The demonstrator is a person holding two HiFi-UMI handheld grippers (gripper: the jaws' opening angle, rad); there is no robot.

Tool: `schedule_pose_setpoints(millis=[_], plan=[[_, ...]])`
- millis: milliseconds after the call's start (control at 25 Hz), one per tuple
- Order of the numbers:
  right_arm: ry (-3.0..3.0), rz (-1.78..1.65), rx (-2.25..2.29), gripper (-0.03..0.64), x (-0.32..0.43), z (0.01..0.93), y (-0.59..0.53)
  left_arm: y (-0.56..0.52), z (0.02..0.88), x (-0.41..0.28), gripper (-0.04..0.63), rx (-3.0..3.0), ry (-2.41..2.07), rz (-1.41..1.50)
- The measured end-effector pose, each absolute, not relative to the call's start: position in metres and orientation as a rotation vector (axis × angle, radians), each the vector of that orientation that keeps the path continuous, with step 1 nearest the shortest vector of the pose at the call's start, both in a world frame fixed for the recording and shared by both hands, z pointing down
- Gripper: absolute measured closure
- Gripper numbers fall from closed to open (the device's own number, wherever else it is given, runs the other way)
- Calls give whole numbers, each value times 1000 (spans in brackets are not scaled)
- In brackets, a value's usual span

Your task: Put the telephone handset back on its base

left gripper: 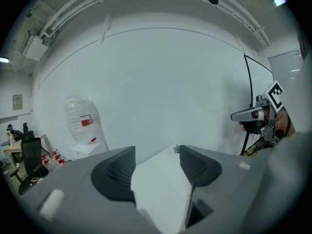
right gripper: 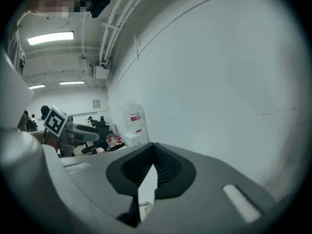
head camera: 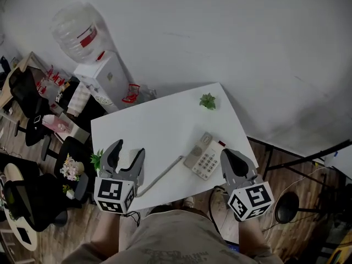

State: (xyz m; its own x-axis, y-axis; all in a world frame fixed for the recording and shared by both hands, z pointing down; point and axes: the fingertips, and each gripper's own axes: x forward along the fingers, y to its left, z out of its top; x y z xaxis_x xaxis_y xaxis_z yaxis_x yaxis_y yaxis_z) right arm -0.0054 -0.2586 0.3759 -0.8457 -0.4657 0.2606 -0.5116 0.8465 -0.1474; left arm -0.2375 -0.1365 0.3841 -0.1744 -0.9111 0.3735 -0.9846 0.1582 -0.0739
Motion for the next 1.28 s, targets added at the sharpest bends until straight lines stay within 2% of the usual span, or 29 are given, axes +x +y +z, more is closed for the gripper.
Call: schedule_pose_setpoints(millis=[120, 440, 1120, 1280], plan=[[-2798, 318, 716, 589, -18, 382, -256, -130, 396, -249, 285, 1805, -2184, 450], [-2780, 321, 617, 589, -52, 392, -244, -107, 447, -270, 265, 1669, -2082, 538], [-2634, 368, 489, 589, -85, 458, -214, -78, 594, -307, 264, 1474, -1904, 684], [-2584, 379, 482, 589, -90, 479, -210, -74, 623, -308, 264, 1432, -1840, 615]])
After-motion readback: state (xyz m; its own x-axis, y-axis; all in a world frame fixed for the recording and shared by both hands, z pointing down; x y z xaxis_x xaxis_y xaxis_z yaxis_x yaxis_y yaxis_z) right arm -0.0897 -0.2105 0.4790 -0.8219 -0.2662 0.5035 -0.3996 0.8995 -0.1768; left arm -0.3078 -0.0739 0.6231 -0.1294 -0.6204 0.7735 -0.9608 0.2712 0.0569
